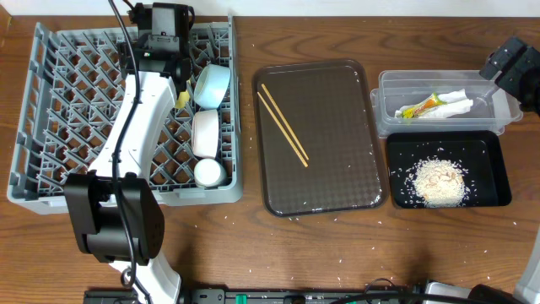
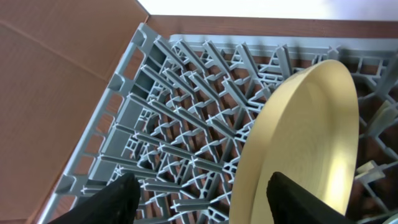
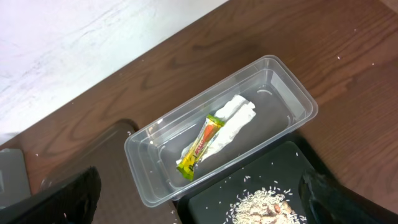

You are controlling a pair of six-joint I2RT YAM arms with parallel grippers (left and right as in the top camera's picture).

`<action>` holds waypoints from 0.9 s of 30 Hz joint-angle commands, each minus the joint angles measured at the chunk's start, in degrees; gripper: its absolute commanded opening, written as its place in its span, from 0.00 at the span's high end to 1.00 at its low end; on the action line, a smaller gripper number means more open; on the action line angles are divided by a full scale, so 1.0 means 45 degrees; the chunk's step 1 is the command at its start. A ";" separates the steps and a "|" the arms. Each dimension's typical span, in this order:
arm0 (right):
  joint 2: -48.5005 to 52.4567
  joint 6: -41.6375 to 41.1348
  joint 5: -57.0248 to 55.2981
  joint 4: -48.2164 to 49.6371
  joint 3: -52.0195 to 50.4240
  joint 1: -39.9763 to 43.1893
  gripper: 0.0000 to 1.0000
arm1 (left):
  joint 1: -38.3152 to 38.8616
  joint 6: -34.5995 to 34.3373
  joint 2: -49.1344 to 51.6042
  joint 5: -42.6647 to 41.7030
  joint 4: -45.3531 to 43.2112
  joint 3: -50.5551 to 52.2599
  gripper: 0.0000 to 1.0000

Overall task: Sort waste into correct bins and load items into the dishwasher
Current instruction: 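Stand the yellow plate upright in the rack and release it, then reach the left gripper to the tray and grasp one chopstick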

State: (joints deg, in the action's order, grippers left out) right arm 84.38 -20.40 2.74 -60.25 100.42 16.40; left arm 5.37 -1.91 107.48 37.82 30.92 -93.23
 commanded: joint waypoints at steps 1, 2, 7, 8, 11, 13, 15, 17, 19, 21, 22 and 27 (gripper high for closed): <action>0.0000 -0.0078 -0.0185 -0.0010 0.0078 0.0029 0.01 | 0.0238 -0.0058 -0.0403 0.0068 -0.0034 -0.0583 0.27; 0.0000 -0.0078 -0.0180 -0.0005 0.0078 0.0029 0.01 | 0.0325 -0.0058 -0.0593 0.0068 -0.0029 -0.0680 0.26; 0.0000 -0.0083 -0.0185 -0.0005 0.0078 0.0029 0.01 | 0.1059 -0.0403 -0.1724 -0.1025 0.0461 -0.0743 0.24; 0.0000 -0.0083 -0.0185 -0.0005 0.0078 0.0029 0.01 | 0.1268 -0.0821 -0.1938 -0.1530 0.0782 -0.0743 0.24; 0.0000 -0.0083 -0.0185 -0.0005 0.0078 0.0029 0.01 | 0.1933 -0.3356 -0.2307 -0.3240 0.2055 -0.0743 0.26; 0.0000 -0.0078 -0.0180 -0.0010 0.0078 0.0029 0.01 | 0.2492 -0.5387 -0.2239 -0.5071 0.3026 -0.0719 0.32; 0.0000 -0.0083 -0.0185 -0.0005 0.0078 0.0029 0.01 | 0.3162 -0.6819 -0.1943 -0.6509 0.3517 -0.0534 0.36; 0.0000 -0.0083 -0.0185 -0.0005 0.0078 0.0029 0.01 | 0.4119 -0.7582 -0.1423 -0.7155 0.3487 -0.0296 0.37; 0.0000 -0.0083 -0.0180 -0.0005 0.0078 0.0029 0.01 | 0.4862 -0.7708 -0.0889 -0.7130 0.3332 -0.0291 0.38; 0.0000 -0.0083 -0.0185 -0.0005 0.0078 0.0029 0.01 | 0.5581 -0.7825 -0.0223 -0.7019 0.2919 -0.0291 0.39; 0.0000 -0.0083 -0.0180 -0.0010 0.0078 0.0029 0.01 | 0.5921 -0.8043 0.0141 -0.6824 0.2696 -0.0291 0.38; 0.0000 -0.0078 -0.0180 -0.0005 0.0078 0.0029 0.01 | 0.6849 -0.9442 0.1812 -0.5731 0.1690 -0.0291 0.38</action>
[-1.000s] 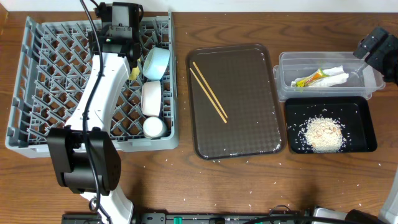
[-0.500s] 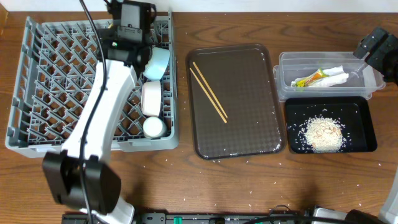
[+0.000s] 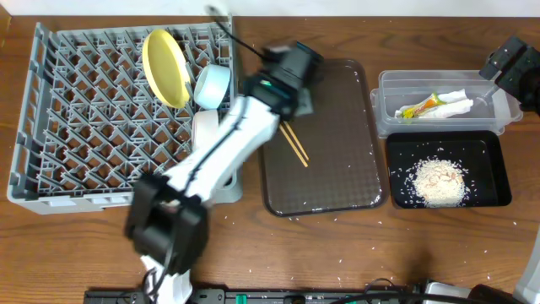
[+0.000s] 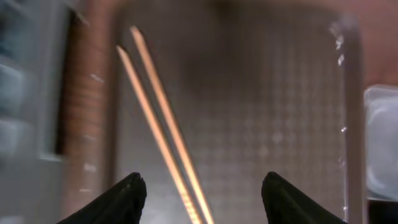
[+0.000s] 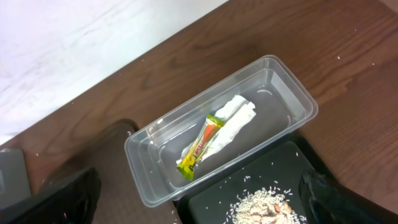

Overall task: Sort waste into correct bins and load items into the dishwasher
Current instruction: 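Reach the left gripper to the tray and grasp one chopstick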

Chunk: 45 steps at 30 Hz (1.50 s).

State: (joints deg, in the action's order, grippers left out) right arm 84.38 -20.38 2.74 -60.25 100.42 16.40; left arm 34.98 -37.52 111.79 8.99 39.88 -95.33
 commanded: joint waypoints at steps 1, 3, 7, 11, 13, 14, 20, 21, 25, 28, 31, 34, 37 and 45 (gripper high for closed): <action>0.0000 -0.0087 -0.0180 -0.0005 0.0078 0.0029 0.01 | 0.0321 -0.1870 0.1112 0.0767 -0.0466 0.0175 0.38; 0.0000 -0.0083 -0.0180 -0.0005 0.0078 0.0029 0.01 | 0.0330 -0.2676 0.1603 0.0821 -0.0753 0.0175 0.38; 0.0000 -0.0087 -0.0185 -0.0005 0.0078 0.0029 0.01 | 0.0277 -0.3614 0.2278 0.0821 -0.1161 0.0175 0.39; 0.0000 -0.0083 -0.0185 -0.0010 0.0078 0.0029 0.01 | 0.0282 -0.3643 0.2676 0.0816 -0.1632 0.0175 0.39; 0.0000 -0.0083 -0.0185 -0.0005 0.0078 0.0029 0.01 | 0.0282 -0.3643 0.2778 0.0821 -0.1705 0.0175 0.40; 0.0000 -0.0083 -0.0180 -0.0005 0.0078 0.0029 0.01 | 0.0282 -0.3643 0.2807 0.0821 -0.1695 0.0175 0.41; 0.0000 -0.0083 -0.0185 -0.0005 0.0078 0.0029 0.01 | 0.0282 -0.3691 0.3026 0.0831 -0.1710 0.0243 0.43; 0.0000 -0.0087 -0.0185 -0.0005 0.0078 0.0029 0.01 | 0.0282 -0.3696 0.3060 0.0831 -0.1715 0.0243 0.43; 0.0000 -0.0083 -0.0180 -0.0005 0.0078 0.0029 0.01 | 0.0282 -0.3740 0.3381 0.0816 -0.1749 0.0243 0.43; 0.0000 -0.0083 -0.0180 -0.0005 0.0078 0.0029 0.01 | 0.0282 -0.3847 0.3623 0.0772 -0.1744 0.0243 0.43; 0.0000 -0.0087 -0.0180 -0.0005 0.0078 0.0029 0.01 | 0.0282 -0.3891 0.3696 0.0767 -0.1739 0.0243 0.43; 0.0000 -0.0083 -0.0185 -0.0005 0.0078 0.0029 0.01 | 0.0306 -0.3886 0.3696 0.0675 -0.1715 0.0243 0.43; 0.0000 -0.0087 -0.0185 -0.0005 0.0078 0.0029 0.01 | 0.0335 -0.3891 0.3730 0.0204 -0.1603 0.0296 0.48; 0.0000 -0.0087 -0.0185 -0.0005 0.0078 0.0029 0.01 | 0.0379 -0.3929 0.3818 -0.1316 -0.0724 0.0398 0.74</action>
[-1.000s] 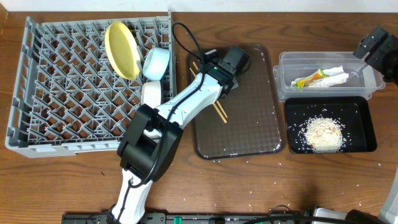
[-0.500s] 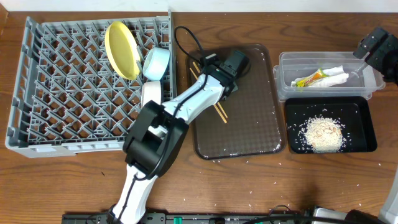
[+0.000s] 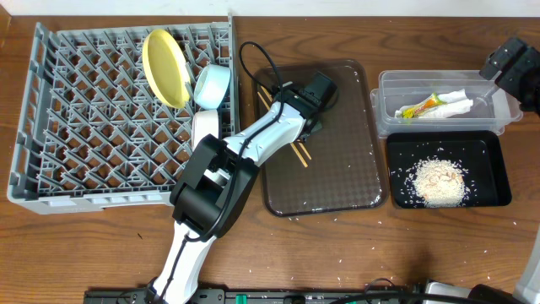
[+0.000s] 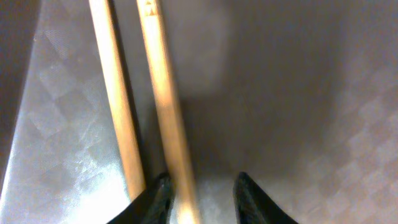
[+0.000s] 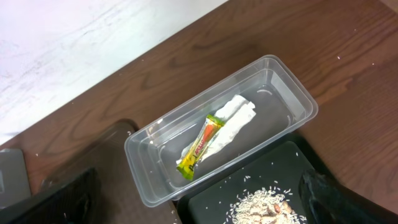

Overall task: Sort waste into correct bins and load items into the dishwasher
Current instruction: 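Reach the left gripper to the tray and grasp one chopstick, then carry the chopstick to the rack and drop it in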

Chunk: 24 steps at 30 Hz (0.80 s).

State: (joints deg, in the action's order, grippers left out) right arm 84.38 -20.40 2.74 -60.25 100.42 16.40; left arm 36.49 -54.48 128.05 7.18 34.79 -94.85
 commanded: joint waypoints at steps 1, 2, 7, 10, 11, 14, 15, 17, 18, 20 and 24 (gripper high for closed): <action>0.0000 -0.0078 -0.0180 -0.0005 0.0078 0.0029 0.01 | 0.0044 -0.0160 0.0204 -0.0981 0.0447 0.0291 0.81; 0.0000 -0.0078 -0.0180 -0.0005 0.0078 0.0029 0.01 | 0.0044 -0.0160 0.0204 -0.1132 0.0452 0.0291 0.87; 0.0000 -0.0083 -0.0180 -0.0005 0.0078 0.0029 0.01 | 0.0029 0.0155 -0.0024 -0.1559 0.0442 0.0170 0.93; 0.0000 -0.0083 -0.0180 -0.0005 0.0078 0.0029 0.01 | 0.0029 0.1180 -0.0447 -0.1554 0.0549 -0.0214 0.93; 0.0000 -0.0083 -0.0180 -0.0005 0.0078 0.0029 0.01 | 0.0029 0.1564 -0.0661 -0.1554 0.0593 -0.0345 0.93; 0.0000 -0.0083 -0.0180 -0.0005 0.0078 0.0029 0.01 | 0.0029 0.3113 -0.1787 -0.1540 0.0646 -0.0500 0.92; 0.0000 -0.0083 -0.0185 -0.0005 0.0078 0.0029 0.01 | 0.0024 0.3759 -0.2341 -0.1452 0.0792 -0.0500 0.93; 0.0000 -0.0078 -0.0185 -0.0005 0.0078 0.0029 0.01 | -0.0083 0.4658 -0.3449 -0.1030 0.1316 -0.0500 0.93; 0.0000 -0.0083 -0.0180 -0.0005 0.0078 0.0029 0.01 | -0.0175 0.5022 -0.4027 -0.0767 0.1666 -0.0500 0.92; 0.0000 -0.0083 -0.0180 -0.0005 0.0078 0.0029 0.01 | -0.0466 0.5940 -0.5202 -0.0330 0.2540 -0.0500 0.93; 0.0000 -0.0078 -0.0185 -0.0010 0.0078 0.0029 0.01 | -0.1311 0.8155 -0.7140 0.0748 0.4279 -0.0500 0.93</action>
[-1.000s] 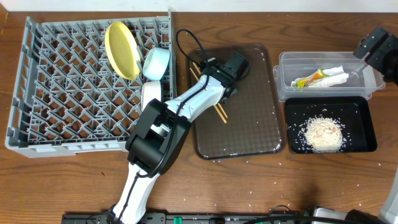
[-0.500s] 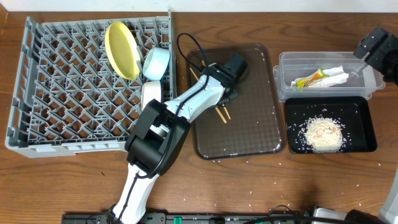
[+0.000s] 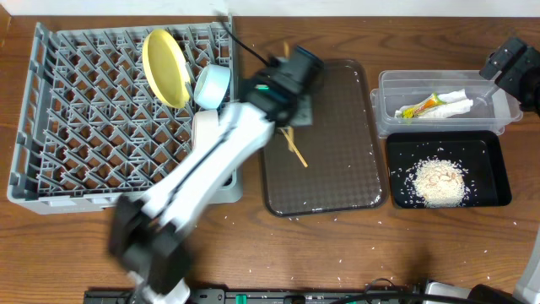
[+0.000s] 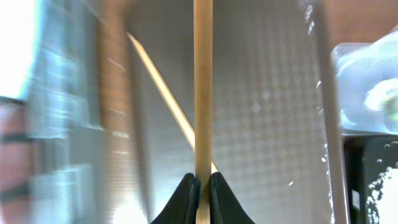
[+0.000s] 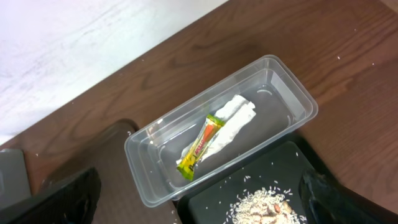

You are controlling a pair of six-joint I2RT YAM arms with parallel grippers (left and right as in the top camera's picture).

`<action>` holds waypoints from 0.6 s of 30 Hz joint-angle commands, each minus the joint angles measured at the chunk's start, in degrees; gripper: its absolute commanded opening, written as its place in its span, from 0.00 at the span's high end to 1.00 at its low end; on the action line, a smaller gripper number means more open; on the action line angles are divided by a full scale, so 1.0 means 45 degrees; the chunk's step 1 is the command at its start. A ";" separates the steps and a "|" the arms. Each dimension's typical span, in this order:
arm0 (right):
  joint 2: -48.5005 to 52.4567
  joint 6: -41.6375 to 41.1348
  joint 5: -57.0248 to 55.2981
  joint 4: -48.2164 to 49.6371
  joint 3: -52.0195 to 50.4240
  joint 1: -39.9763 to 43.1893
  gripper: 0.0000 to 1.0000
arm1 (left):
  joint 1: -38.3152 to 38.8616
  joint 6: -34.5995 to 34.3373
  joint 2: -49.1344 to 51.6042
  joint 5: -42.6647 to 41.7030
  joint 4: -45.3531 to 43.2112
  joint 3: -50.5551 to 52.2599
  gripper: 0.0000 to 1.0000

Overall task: Sort waste into correct bins and load items into the dishwasher
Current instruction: 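Carry the chopstick to the rack and drop it in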

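My left gripper (image 4: 203, 186) is shut on one wooden chopstick (image 4: 203, 93), held above the brown tray (image 3: 337, 160); the arm is motion-blurred in the overhead view, with the left gripper (image 3: 291, 84) near the tray's left top. The second chopstick (image 4: 163, 99) lies on the tray below and shows in the overhead view as a chopstick (image 3: 294, 150) too. The grey dish rack (image 3: 84, 127) stands at the left, with a yellow plate (image 3: 164, 55) upright in it. My right gripper (image 5: 199, 208) hangs open high above the clear bin (image 5: 280, 99).
A blue cup (image 3: 211, 84) and two white bowls (image 3: 207, 131) sit along the rack's right side. The clear bin holds a wrapper (image 5: 202, 146) and a napkin. In front of it a black tray (image 3: 489, 152) holds rice (image 3: 439, 181). Rice grains dot the table.
The left gripper was low on the tray with open fingers around a chopstick. Now it is shut on that chopstick and higher above the tray. The right arm has not moved.
My left gripper was open in the rack beside the yellow plate. Then the plate stood alone in the rack and the gripper was open over the tray's two chopsticks. It was then down at them, and now holds one raised.
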State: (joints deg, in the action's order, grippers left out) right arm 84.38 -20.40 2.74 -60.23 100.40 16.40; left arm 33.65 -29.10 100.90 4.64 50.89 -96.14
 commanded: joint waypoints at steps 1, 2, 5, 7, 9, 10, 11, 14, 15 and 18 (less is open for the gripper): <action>0.0000 -0.0083 -0.0180 -0.0010 0.0083 0.0029 0.01 | -0.0947 0.3138 -0.1472 0.1695 0.1127 -0.0209 0.93; 0.0000 -0.0078 -0.0180 -0.0015 0.0083 0.0029 0.01 | -0.1175 0.3594 -0.1705 0.2050 0.1472 -0.0204 0.93; 0.0000 -0.0078 -0.0180 -0.0010 0.0083 0.0029 0.01 | -0.2059 0.4673 -0.2050 0.3016 0.2429 -0.0087 0.93; 0.0000 -0.0078 -0.0185 -0.0010 0.0083 0.0029 0.01 | -0.2720 0.5197 -0.1991 0.3230 0.2841 0.0083 0.93; 0.0000 -0.0078 -0.0185 -0.0015 0.0083 0.0029 0.01 | -0.3419 0.5474 -0.1855 0.3230 0.2905 0.0500 0.92; 0.0000 -0.0083 -0.0185 -0.0015 0.0083 0.0029 0.01 | -0.3648 0.5474 -0.1783 0.3225 0.2890 0.0651 0.93; 0.0000 -0.0078 -0.0185 -0.0015 0.0083 0.0029 0.01 | -0.3934 0.5474 -0.1656 0.3225 0.2885 0.0845 0.93; 0.0000 -0.0083 -0.0185 -0.0015 0.0083 0.0029 0.01 | -0.4673 0.5479 -0.1219 0.3225 0.2827 0.1511 0.92; 0.0000 -0.0083 -0.0180 -0.0010 0.0083 0.0029 0.01 | -0.4852 0.5469 -0.1064 0.3225 0.2817 0.1685 0.93; 0.0000 -0.0083 -0.0180 -0.0010 0.0083 0.0029 0.01 | -0.5353 0.5474 -0.0413 0.3215 0.2822 0.2186 0.93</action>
State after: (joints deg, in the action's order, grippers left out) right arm 84.38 -20.40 2.74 -60.25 100.40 16.40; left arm 11.20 -5.82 96.82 18.06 63.26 -88.01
